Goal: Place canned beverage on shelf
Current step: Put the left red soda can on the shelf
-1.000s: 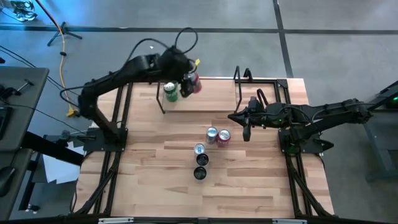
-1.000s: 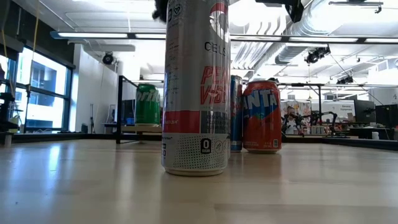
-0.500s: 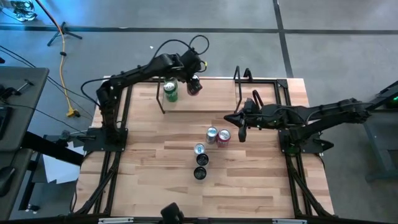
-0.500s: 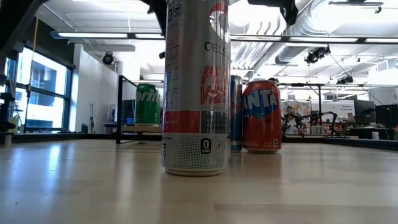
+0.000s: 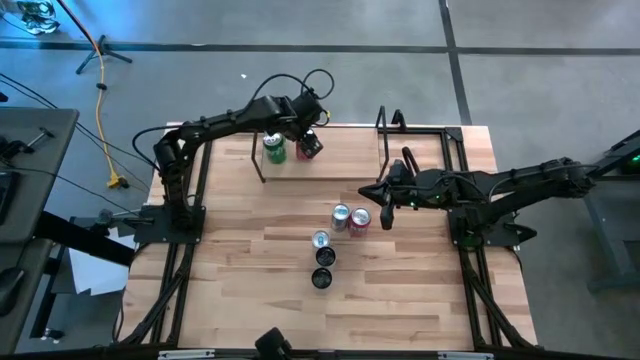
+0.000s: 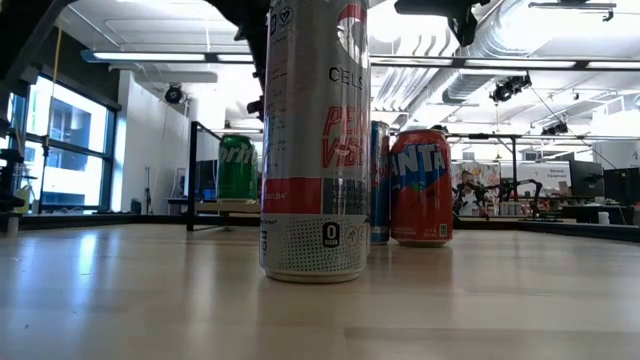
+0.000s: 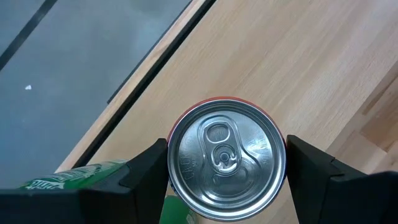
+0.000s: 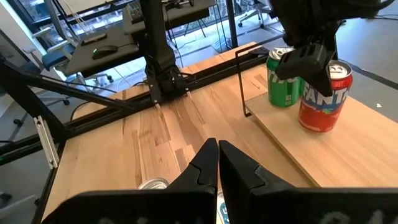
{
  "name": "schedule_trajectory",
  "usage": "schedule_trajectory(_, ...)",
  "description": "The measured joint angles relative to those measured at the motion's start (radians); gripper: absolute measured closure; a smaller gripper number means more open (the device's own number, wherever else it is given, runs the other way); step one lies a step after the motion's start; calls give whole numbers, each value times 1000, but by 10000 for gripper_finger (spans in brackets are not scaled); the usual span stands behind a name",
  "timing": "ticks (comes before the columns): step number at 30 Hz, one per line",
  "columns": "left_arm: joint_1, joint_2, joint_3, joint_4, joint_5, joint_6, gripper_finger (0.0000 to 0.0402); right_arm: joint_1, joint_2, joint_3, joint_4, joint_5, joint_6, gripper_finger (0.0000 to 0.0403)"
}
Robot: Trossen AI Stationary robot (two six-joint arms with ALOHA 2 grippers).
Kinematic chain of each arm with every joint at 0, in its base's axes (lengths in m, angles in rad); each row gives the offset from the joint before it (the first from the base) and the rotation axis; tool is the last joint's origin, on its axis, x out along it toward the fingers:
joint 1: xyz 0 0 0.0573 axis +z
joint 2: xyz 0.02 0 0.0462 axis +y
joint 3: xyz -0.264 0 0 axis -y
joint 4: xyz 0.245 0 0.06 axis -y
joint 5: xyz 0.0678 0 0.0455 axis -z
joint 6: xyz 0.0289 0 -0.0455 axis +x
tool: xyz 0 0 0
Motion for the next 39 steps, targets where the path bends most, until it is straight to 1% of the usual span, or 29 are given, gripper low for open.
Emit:
schedule_trajectory(10, 0, 0, 0, 0, -3, -4, 174, 0, 0, 0, 0, 0, 0, 402)
schedule_trajectory(13, 0, 0, 0, 6, -4, -48, 174, 0, 0, 0, 0, 0, 0, 402)
schedule_trajectory(18, 0, 0, 0, 5, -4, -65, 174, 0, 0, 0, 0, 0, 0, 402)
schedule_trajectory(27, 0, 0, 0, -5, -4, -158, 174, 0, 0, 0, -12, 0, -6, 402)
schedule_trajectory(32, 0, 0, 0, -4, -21, -204, 174, 0, -1, 0, -39, -10, -1, 402)
schedule_trajectory(37, 0, 0, 0, -3, -22, -208, 174, 0, -1, 0, -55, -11, 0, 402)
schedule_trajectory(39, 0, 0, 0, -2, -22, -187, 174, 0, -1, 0, -55, -11, -4, 402)
